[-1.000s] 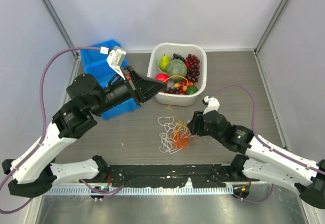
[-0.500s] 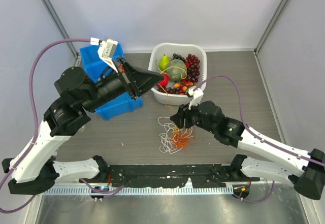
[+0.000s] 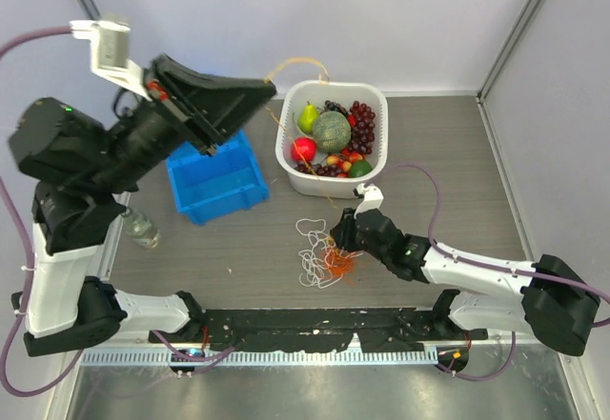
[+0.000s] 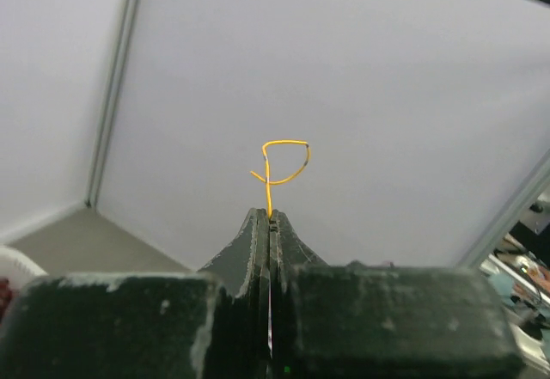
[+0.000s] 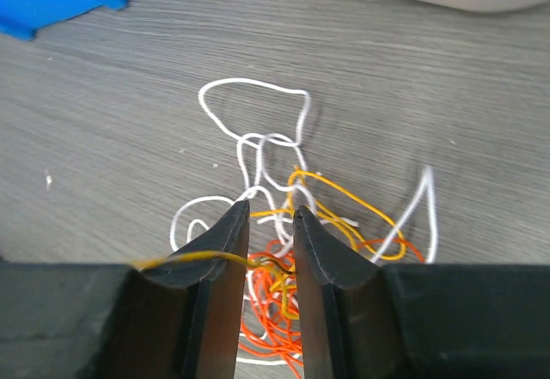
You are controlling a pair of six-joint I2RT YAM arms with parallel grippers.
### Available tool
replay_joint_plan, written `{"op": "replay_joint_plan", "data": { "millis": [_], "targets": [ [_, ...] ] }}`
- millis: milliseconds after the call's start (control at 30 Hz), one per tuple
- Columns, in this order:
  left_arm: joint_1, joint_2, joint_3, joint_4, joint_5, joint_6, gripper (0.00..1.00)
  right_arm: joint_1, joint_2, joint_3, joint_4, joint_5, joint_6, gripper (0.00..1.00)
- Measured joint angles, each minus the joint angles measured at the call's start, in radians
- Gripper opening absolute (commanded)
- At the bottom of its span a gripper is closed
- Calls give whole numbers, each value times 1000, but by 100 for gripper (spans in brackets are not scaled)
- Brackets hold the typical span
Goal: Untangle the cables
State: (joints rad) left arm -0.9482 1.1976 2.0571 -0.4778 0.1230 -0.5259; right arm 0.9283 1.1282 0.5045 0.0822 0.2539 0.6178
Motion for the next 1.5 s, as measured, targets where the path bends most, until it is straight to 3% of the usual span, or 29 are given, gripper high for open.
{"op": "replay_joint_plan", "data": {
  "millis": [233,500,633,833,1200,1500],
  "targets": [
    [0,67,253,-32,-62,82,0,-11,0,-63,15,87,73,33],
    [0,70,266,-37,-124,134,0,-44,-41,-67,-34,145,86,42],
    [0,90,299,-37,-158,151,0,-74,-64,-68,-58,163,84,42],
    [0,78,296,7,-218,161,0,-216,-64,-134,-60,140,101,44],
    [0,-108,52,85,-319,164,0,-245,-169,-104,-195,61,56,48],
    [0,-265,-415,40,-459,159,0,-245,-229,-51,-242,-21,30,48]
  ]
}}
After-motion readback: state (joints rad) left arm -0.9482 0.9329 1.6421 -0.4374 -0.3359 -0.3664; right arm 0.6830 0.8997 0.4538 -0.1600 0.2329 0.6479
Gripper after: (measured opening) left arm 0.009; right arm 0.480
